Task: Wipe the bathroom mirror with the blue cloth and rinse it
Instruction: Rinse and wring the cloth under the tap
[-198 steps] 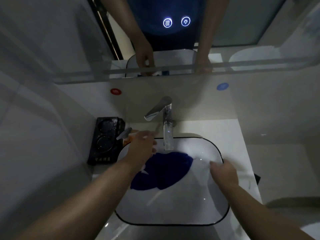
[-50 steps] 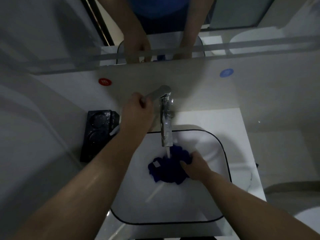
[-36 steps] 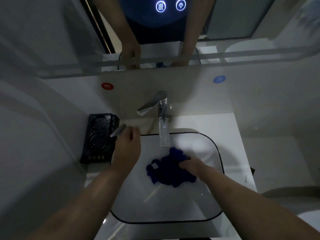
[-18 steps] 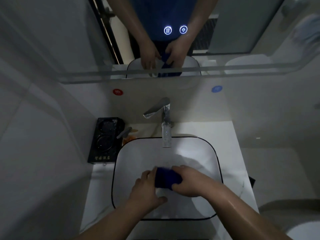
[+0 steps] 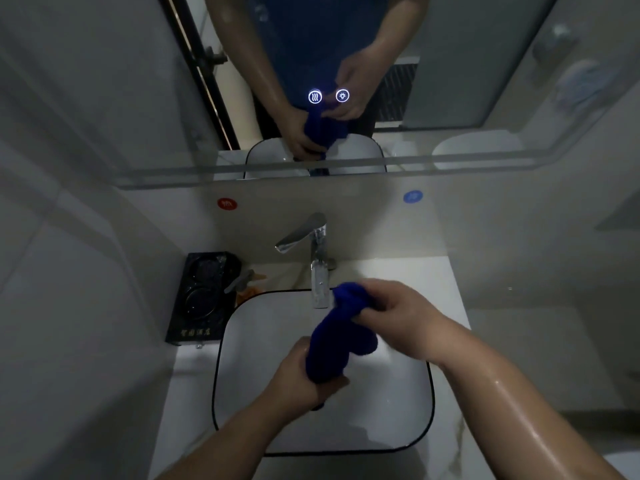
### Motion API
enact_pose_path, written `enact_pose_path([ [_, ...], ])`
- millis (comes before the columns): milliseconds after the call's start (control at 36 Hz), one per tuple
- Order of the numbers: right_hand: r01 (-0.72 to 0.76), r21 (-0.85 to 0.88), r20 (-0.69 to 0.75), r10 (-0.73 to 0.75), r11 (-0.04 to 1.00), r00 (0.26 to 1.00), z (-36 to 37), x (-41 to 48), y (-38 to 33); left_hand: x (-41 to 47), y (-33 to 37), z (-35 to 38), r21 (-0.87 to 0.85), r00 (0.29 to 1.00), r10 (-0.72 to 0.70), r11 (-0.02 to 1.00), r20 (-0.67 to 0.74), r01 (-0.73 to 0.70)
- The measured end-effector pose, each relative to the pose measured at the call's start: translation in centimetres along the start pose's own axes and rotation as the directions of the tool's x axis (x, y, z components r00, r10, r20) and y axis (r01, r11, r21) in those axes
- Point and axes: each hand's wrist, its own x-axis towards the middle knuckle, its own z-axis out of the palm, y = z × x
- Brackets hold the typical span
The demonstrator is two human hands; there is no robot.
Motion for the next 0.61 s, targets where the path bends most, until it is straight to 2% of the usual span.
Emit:
enact_pose_path([
  [83,-0.059,0.265,-0.135,0.098,0.962,0.986,-0.8,0.3,0.8,0.0,-0.4,-0.2,-0.090,0.999,-0.045,0.995,-0.001,0.045],
  [167,-0.109,0.478,-0.168,0.212,0.872,0.963,-1.2,0.4,1.6,-0.2,-0.1,-0.2,-0.181,0.994,-0.086,0.979,0.063,0.097],
  [222,-0.125,0.557,-0.180,0.267,0.821,0.947,-1.1,0.6,2.4,0.0,0.4,-0.2,-0.216,0.987,-0.118,0.966,0.108,0.139],
  [306,-0.133,0.600,-0.223,0.325,0.789,0.919,-0.3,1.0,3.4,0.3,1.0,0.1,-0.371,0.969,-0.213,0.895,0.128,0.245],
  [389,-0.139,0.479,-0.309,0.315,0.867,0.897,1.2,1.3,4.7,0.0,2.0,0.5,-0.490,0.938,-0.286,0.800,0.193,0.345],
  [472,-0.105,0.306,-0.374,0.221,0.946,0.901,3.3,0.5,5.6,-0.2,2.1,1.1,-0.573,0.908,-0.327,0.703,0.263,0.420],
  [611,-0.083,0.011,-0.231,0.083,0.996,0.969,6.8,-1.6,7.7,0.1,2.7,1.9,-0.753,0.897,-0.272,0.488,0.349,0.441],
])
